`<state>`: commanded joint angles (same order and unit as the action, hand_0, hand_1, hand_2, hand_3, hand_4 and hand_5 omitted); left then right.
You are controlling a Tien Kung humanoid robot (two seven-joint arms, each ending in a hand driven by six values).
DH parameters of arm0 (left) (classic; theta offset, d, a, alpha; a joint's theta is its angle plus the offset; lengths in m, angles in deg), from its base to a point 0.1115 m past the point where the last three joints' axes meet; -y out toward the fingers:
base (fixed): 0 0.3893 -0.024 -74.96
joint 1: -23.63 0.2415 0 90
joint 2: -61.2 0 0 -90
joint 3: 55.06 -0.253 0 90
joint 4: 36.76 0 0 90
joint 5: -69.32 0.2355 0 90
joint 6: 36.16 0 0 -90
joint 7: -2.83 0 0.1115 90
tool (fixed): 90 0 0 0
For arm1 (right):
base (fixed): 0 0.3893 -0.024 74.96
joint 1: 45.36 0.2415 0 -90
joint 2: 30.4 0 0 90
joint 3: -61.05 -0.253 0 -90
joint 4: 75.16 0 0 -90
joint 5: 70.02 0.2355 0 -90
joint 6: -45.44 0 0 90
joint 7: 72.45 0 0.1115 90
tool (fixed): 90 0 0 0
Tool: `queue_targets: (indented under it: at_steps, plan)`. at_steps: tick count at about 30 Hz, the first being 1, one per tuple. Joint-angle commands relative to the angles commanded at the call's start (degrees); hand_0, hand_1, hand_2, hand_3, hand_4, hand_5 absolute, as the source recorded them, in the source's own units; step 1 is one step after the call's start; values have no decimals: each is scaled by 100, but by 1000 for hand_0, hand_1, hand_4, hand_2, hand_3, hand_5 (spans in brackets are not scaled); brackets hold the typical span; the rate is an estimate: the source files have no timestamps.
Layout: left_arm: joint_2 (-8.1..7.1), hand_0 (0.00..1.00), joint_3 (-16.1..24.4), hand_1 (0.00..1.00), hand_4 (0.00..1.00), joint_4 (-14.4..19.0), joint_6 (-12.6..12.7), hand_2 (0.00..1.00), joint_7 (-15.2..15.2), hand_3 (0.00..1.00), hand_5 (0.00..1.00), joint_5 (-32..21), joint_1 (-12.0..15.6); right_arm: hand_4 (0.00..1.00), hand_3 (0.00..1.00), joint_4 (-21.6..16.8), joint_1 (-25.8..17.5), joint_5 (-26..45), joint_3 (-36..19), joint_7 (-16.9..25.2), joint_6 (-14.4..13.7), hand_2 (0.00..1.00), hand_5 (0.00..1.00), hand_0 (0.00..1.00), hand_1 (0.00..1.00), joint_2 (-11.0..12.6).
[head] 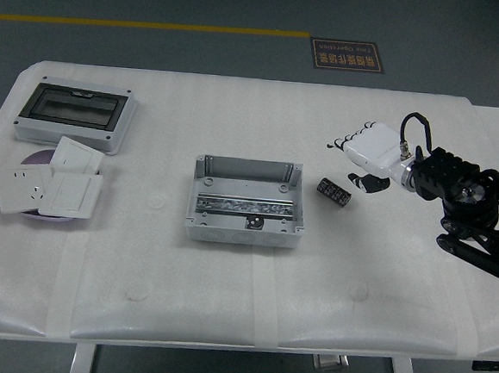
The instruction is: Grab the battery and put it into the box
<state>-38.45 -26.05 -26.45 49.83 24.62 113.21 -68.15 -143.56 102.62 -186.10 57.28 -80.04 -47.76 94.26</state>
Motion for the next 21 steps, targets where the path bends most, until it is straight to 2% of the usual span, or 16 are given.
queue_targets:
  at_steps: [1,2,7,8,16,21]
  plan:
    - [3,680,-14,677,635,0,0,580,-3,643,328,-12,0,724,984,-5,24,-76,-37,34,87,820,223,849,728,-22]
    - [6,680,-31,677,634,0,1,581,-6,643,326,-28,-1,749,998,-9,45,-140,-82,70,170,908,215,908,786,-41]
    - [-1,680,-67,677,634,0,3,581,-19,643,326,-51,-9,749,998,-47,131,-470,-395,319,638,908,215,908,786,-106]
    - [-3,680,-66,677,632,0,3,581,-19,642,324,-48,-10,768,998,-56,141,-517,-445,362,707,963,196,961,846,-112]
    - [-19,680,-139,677,630,0,3,581,-41,641,322,-104,-44,763,998,-134,209,-1023,-965,896,1435,964,199,967,848,-150]
    - [-28,680,-157,677,629,0,1,581,-48,641,322,-109,-52,779,998,-154,172,-1157,-1118,1068,1684,955,211,963,843,-120]
